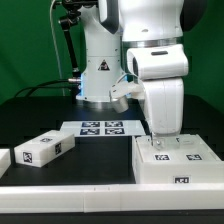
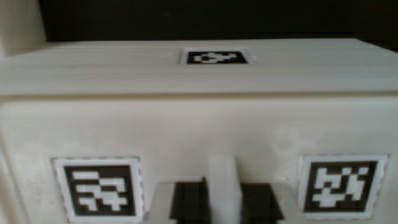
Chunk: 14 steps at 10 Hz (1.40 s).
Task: Assemble cabinet
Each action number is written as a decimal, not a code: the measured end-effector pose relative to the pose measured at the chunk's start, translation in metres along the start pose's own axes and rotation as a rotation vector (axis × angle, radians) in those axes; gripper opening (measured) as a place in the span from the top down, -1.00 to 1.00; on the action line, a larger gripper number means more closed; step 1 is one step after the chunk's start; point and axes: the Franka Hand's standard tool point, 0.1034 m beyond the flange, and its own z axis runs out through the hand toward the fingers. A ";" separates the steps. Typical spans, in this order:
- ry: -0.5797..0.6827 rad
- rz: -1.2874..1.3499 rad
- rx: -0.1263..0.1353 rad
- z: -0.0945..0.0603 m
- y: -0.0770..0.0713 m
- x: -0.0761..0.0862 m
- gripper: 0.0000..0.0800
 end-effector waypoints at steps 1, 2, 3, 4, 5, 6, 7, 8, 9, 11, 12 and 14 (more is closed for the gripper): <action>0.000 0.000 0.000 0.000 0.000 0.000 0.83; -0.002 -0.002 0.000 -0.001 -0.003 0.000 0.83; -0.006 -0.004 0.000 -0.004 -0.006 -0.001 0.42; -0.012 -0.004 0.000 -0.009 -0.012 -0.002 0.07; -0.020 0.003 -0.002 -0.015 -0.020 -0.003 -0.27; -0.025 0.030 -0.008 -0.020 -0.028 -0.004 -0.27; -0.031 0.076 -0.007 -0.023 -0.038 -0.004 -0.73; -0.035 0.134 -0.016 -0.027 -0.048 -0.005 -0.91; -0.037 0.204 -0.025 -0.029 -0.057 -0.003 -0.91; -0.021 0.358 -0.058 -0.026 -0.072 0.017 -0.99; -0.014 0.348 -0.062 -0.022 -0.075 0.023 -0.99; -0.012 0.345 -0.048 -0.014 -0.078 0.024 -0.99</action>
Offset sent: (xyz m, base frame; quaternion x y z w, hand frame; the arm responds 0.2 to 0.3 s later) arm -0.0247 -0.0091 0.0176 -0.0097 -0.0268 -0.0184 0.9994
